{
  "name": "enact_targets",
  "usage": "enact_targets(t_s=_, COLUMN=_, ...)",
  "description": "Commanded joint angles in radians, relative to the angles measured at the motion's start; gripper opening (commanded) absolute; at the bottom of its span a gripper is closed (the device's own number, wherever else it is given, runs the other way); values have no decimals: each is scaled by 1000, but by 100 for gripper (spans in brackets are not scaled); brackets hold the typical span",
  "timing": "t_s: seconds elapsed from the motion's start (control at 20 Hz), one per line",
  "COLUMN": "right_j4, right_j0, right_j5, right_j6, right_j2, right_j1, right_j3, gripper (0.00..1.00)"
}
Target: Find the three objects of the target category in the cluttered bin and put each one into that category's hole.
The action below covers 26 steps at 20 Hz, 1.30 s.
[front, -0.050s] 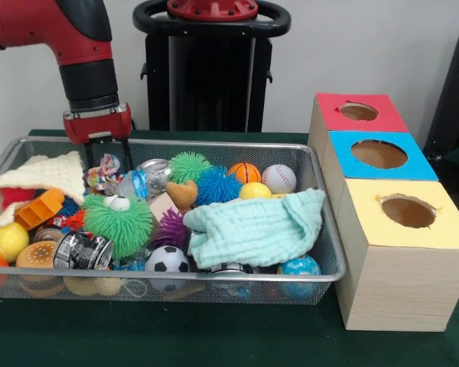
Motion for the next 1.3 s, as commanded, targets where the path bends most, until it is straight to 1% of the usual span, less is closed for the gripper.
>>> enact_targets(t_s=0.05, right_j4=-66, right_j0=61, right_j5=-140, right_j6=54, right_j2=75, right_j1=43, right_j3=-39, gripper=100)
enact_targets(t_s=0.25, right_j4=-82, right_j0=76, right_j5=-174, right_j6=50, right_j2=58, right_j1=48, right_j3=-50, gripper=100)
enact_targets(t_s=0.4, right_j4=-76, right_j0=80, right_j5=-179, right_j6=50, right_j2=58, right_j1=38, right_j3=-49, gripper=100)
enact_targets(t_s=0.6, right_j4=-67, right_j0=63, right_j5=-171, right_j6=42, right_j2=80, right_j1=42, right_j3=-41, gripper=100)
enact_targets(t_s=0.75, right_j4=-53, right_j0=52, right_j5=-181, right_j6=55, right_j2=93, right_j1=23, right_j3=-31, gripper=100)
enact_targets(t_s=1.05, right_j4=-55, right_j0=58, right_j5=-201, right_j6=66, right_j2=86, right_j1=29, right_j3=-36, gripper=100)
enact_targets(t_s=1.3, right_j4=-35, right_j0=70, right_j5=-244, right_j6=98, right_j2=70, right_j1=9, right_j3=-36, gripper=100)
